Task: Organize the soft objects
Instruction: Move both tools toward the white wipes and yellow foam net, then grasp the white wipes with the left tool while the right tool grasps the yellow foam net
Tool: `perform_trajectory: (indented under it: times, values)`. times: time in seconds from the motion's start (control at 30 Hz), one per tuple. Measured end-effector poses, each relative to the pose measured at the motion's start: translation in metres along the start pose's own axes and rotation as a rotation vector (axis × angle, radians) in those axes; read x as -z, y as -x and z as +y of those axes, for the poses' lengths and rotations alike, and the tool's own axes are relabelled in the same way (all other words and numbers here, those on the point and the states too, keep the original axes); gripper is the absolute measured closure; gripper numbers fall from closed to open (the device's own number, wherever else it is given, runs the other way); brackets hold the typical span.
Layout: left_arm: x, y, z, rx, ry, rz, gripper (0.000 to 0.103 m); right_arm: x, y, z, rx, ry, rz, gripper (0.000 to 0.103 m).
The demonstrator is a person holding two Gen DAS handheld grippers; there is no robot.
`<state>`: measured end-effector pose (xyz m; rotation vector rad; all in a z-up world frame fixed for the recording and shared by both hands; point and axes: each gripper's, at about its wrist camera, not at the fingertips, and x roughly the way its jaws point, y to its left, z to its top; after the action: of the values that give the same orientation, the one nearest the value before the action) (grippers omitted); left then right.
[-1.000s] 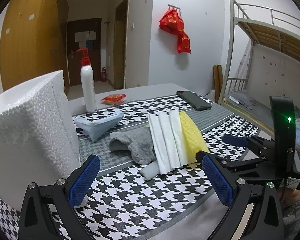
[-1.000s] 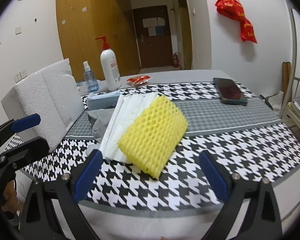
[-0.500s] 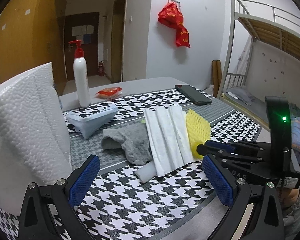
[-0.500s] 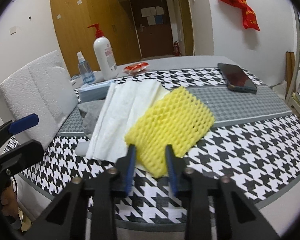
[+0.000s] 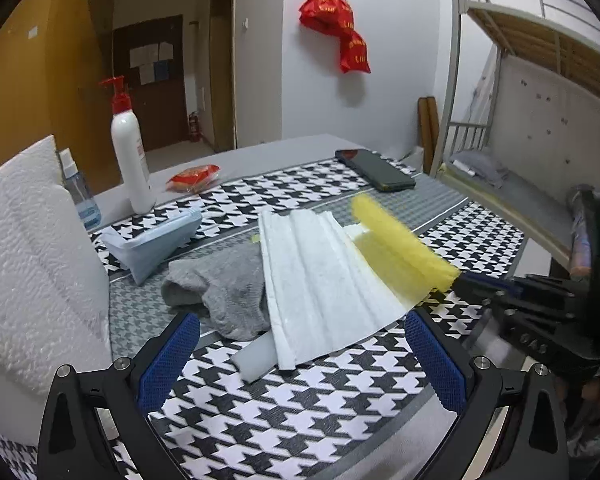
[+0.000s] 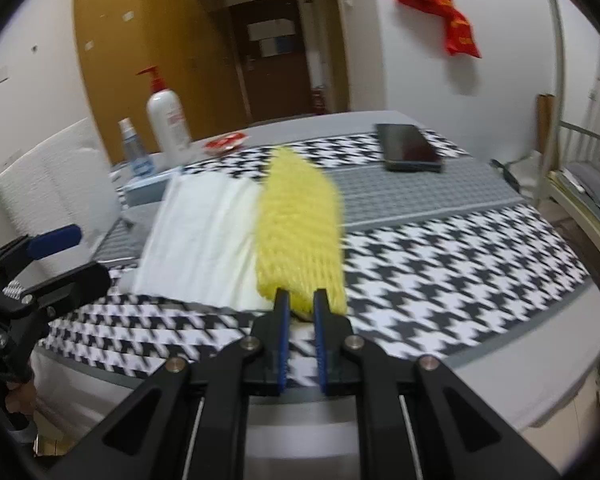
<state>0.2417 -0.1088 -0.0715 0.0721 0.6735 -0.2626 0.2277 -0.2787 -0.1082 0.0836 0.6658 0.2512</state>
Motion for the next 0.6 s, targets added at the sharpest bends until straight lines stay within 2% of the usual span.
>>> perform_trajectory:
  times: [0.17, 0.23, 0.3, 0.43, 0.5, 0.53, 0.6]
  values:
    - [-0.005, -0.017, -0.008, 0.006, 0.001, 0.028, 0.002, 0.004, 0.006, -0.022, 0.021, -0.045, -0.016, 0.089]
    - [-0.007, -0.024, -0.011, -0.002, -0.005, 0.041, 0.008, 0.005, 0.007, -0.029, 0.020, -0.068, -0.017, 0.089]
    - [-0.009, -0.030, -0.012, -0.002, 0.001, 0.050, 0.011, 0.007, 0.007, -0.030, 0.016, -0.065, -0.014, 0.089]
    - [-0.011, -0.044, -0.014, -0.014, 0.009, 0.086, 0.024, 0.008, 0.007, -0.027, -0.009, -0.053, -0.018, 0.088]
    - [-0.011, -0.050, -0.014, -0.019, 0.015, 0.104, 0.027, 0.009, 0.006, -0.026, -0.017, -0.042, -0.018, 0.088]
    - [-0.011, -0.052, -0.015, -0.022, 0.016, 0.110, 0.032, 0.009, 0.006, -0.025, -0.017, -0.039, -0.018, 0.088]
    - [-0.011, -0.057, -0.015, -0.030, 0.022, 0.128, 0.043, 0.010, 0.005, -0.026, -0.021, -0.036, -0.014, 0.079]
